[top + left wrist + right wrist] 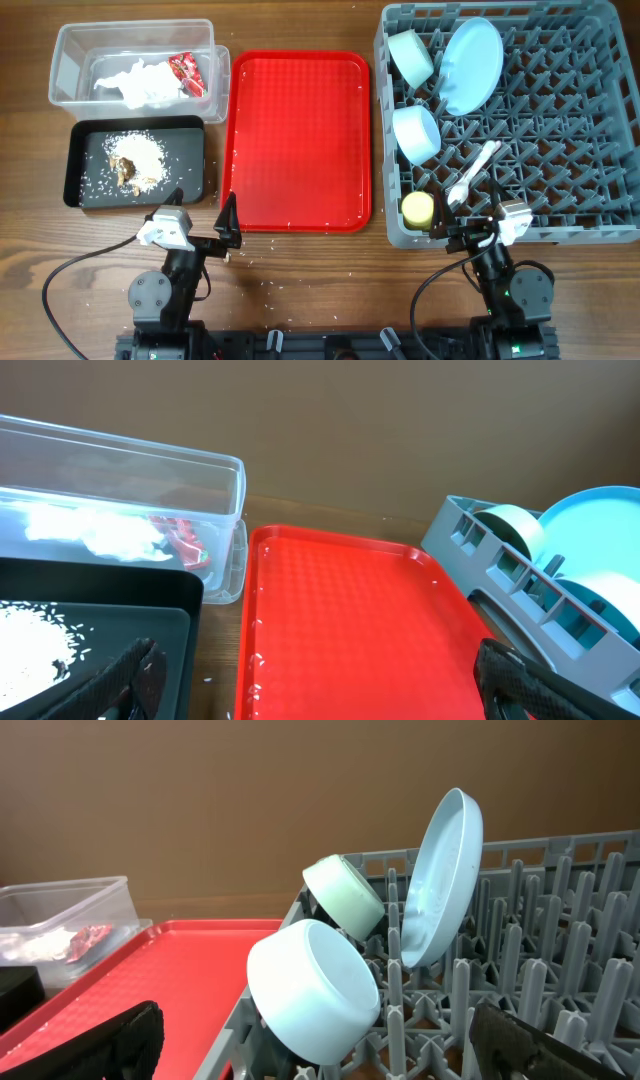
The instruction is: Sort waste into correct bins and load items into the dishwasher rack
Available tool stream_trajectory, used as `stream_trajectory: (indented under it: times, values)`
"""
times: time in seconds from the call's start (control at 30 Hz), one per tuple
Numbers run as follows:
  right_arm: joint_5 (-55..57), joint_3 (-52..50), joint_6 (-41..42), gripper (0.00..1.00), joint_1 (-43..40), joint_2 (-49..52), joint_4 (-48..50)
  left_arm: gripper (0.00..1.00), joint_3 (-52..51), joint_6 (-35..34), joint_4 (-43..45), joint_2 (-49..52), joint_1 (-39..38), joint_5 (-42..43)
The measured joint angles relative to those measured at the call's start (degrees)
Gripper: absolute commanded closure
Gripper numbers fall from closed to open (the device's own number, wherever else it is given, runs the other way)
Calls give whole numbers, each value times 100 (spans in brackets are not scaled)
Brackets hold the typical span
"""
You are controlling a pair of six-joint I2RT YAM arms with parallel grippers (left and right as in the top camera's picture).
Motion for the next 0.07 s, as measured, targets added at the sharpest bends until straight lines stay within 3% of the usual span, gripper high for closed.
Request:
stream_trajectory:
  times: [0.07]
  values:
    - [2, 0, -2, 0, 0, 0, 0, 0, 0, 0, 0, 0, 0, 0]
